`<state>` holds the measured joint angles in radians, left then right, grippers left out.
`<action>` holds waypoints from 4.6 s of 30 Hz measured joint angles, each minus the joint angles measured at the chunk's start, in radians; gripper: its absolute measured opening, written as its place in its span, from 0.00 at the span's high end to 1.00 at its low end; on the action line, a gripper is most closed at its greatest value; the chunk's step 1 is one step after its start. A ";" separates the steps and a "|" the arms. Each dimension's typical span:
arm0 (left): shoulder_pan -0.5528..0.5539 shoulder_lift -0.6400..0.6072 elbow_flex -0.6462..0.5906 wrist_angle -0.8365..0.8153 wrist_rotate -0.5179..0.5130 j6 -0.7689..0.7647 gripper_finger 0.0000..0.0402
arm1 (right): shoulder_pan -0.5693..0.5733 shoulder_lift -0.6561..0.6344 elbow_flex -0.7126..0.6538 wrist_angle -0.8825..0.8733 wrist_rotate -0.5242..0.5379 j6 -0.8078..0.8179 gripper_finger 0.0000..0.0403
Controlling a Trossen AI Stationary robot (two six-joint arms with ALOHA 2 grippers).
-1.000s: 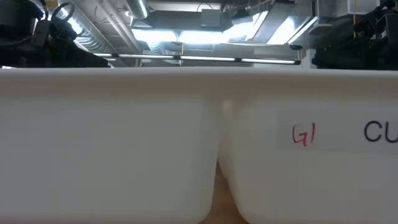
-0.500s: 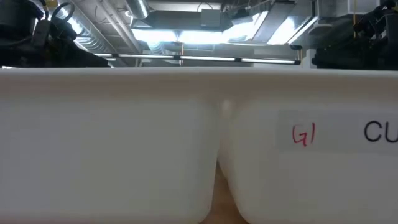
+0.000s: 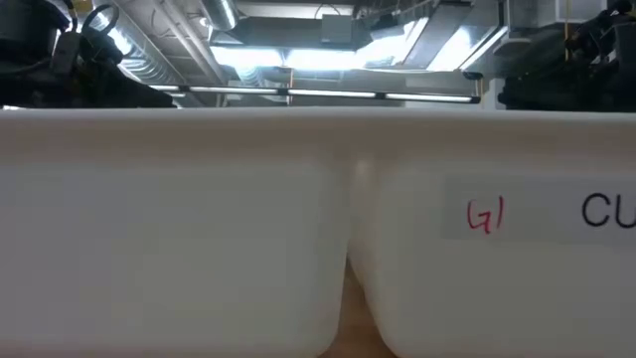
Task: Sort silverware
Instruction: Put the silver fork into the white silverware tray
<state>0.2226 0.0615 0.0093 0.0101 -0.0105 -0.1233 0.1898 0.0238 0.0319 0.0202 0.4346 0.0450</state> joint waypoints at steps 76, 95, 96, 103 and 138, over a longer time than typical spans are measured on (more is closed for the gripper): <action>0.147 1.175 0.575 -0.607 -0.053 0.666 0.72 | 0.000 0.000 0.001 0.163 0.295 0.343 0.78; 0.147 1.214 0.572 -0.641 0.004 0.748 0.72 | 0.000 0.000 0.001 0.155 0.298 0.342 0.78; 0.147 1.228 0.572 -0.630 0.003 0.761 0.72 | 0.000 0.000 0.001 0.155 0.298 0.343 0.78; 0.146 1.334 0.576 -0.557 0.005 0.770 0.74 | 0.000 0.000 0.001 0.154 0.298 0.342 0.78; 0.146 1.119 0.622 -0.688 0.045 0.547 0.99 | 0.000 0.000 0.001 0.135 0.299 0.342 0.78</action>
<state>0.3683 1.1801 0.6312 -0.6781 0.0350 0.4239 0.1894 0.0235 0.0326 0.1550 0.7334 0.3874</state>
